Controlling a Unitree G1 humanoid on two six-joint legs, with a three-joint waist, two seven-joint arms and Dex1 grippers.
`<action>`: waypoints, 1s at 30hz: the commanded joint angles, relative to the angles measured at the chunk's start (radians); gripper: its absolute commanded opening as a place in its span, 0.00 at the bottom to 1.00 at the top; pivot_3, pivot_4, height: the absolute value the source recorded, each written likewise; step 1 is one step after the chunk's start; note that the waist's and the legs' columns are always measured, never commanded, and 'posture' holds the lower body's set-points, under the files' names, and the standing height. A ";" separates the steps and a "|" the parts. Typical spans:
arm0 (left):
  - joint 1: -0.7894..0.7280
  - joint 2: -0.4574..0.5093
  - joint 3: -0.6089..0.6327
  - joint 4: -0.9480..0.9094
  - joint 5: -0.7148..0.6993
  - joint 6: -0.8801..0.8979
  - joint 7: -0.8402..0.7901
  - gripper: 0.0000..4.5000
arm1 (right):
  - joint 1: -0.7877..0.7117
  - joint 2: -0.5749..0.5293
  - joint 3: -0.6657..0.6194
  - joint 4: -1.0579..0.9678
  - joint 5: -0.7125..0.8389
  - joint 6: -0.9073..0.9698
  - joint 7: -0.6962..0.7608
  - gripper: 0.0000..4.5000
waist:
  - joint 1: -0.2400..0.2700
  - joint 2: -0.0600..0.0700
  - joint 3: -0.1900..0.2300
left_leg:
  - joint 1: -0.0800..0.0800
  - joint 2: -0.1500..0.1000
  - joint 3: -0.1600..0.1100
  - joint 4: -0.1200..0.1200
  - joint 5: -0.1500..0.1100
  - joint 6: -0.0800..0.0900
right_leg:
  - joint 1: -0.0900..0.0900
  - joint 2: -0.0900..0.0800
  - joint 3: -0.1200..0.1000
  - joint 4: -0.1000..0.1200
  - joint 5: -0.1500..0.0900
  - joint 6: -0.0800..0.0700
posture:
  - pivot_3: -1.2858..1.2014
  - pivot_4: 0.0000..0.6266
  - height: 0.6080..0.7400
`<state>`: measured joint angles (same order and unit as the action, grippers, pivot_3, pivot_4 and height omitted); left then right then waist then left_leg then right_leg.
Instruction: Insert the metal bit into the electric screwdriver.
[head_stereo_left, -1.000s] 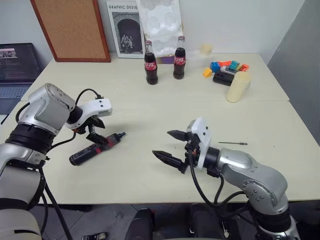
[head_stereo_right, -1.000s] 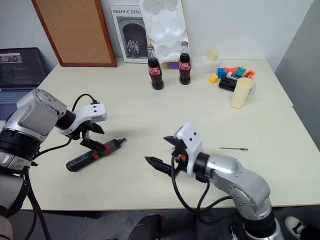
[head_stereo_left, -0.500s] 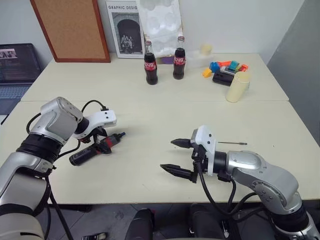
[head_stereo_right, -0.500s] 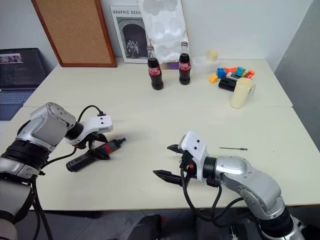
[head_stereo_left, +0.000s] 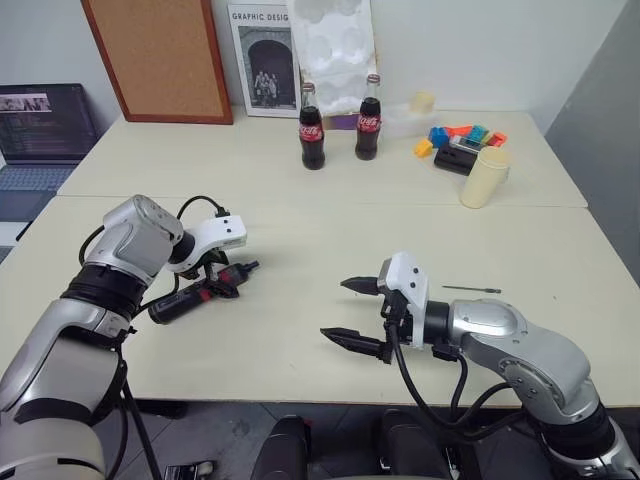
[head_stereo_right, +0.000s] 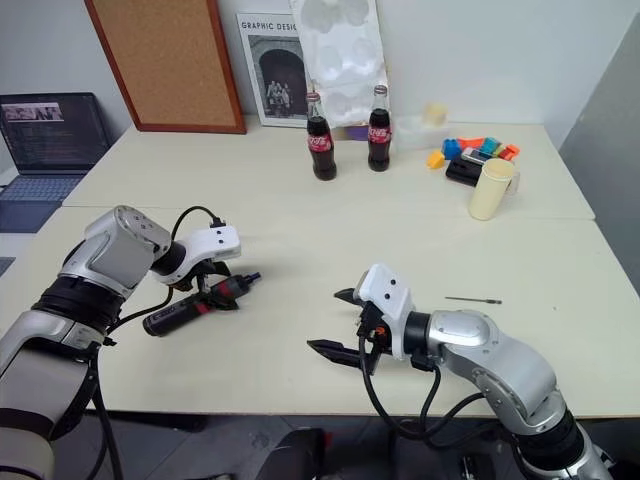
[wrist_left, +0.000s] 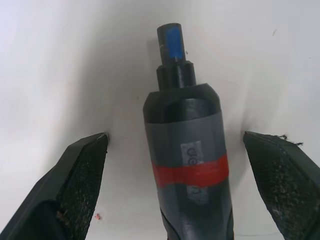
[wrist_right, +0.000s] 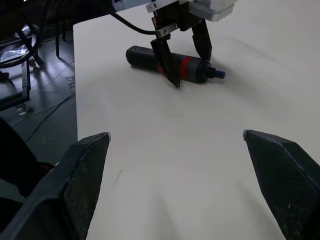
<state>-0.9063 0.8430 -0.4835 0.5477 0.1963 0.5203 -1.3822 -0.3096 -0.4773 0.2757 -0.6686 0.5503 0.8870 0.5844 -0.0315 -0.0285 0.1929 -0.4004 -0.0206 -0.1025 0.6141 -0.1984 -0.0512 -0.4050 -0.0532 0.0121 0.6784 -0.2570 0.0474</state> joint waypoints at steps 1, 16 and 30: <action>-0.023 -0.026 0.004 0.058 0.033 -0.034 0.026 1.00 | -0.008 0.008 0.001 -0.025 -0.004 -0.016 -0.010 0.99 | 0.001 0.000 0.000 | 0.000 0.000 0.000 0.000 0.000 0.000 | 0.000 0.000 0.000 0.000 0.000 0.000 | 0.52 0.24 1.00; -0.143 -0.130 -0.017 0.254 0.117 -0.148 0.004 1.00 | 0.029 0.032 0.059 -0.046 -0.051 -0.031 -0.041 0.99 | 0.003 0.000 0.000 | 0.000 -0.001 -0.003 0.000 0.001 0.001 | 0.001 0.000 -0.002 0.000 0.000 0.000 | 0.52 0.24 1.00; -0.115 -0.122 -0.023 0.260 0.180 -0.107 -0.039 1.00 | -0.008 0.059 0.020 -0.126 0.007 0.082 -0.102 0.99 | -0.001 0.000 0.000 | -0.001 -0.001 -0.003 0.000 0.001 0.001 | 0.001 -0.001 -0.002 -0.001 0.000 0.000 | 0.52 0.24 1.00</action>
<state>-1.0413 0.7249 -0.4963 0.7852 0.3577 0.3951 -1.4190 -0.2957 -0.4265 0.3221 -0.7468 0.5326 0.9560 0.4933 -0.0322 -0.0286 0.1925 -0.4009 -0.0213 -0.1052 0.6140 -0.1979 -0.0503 -0.4043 -0.0539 0.0097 0.6776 -0.2571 0.0474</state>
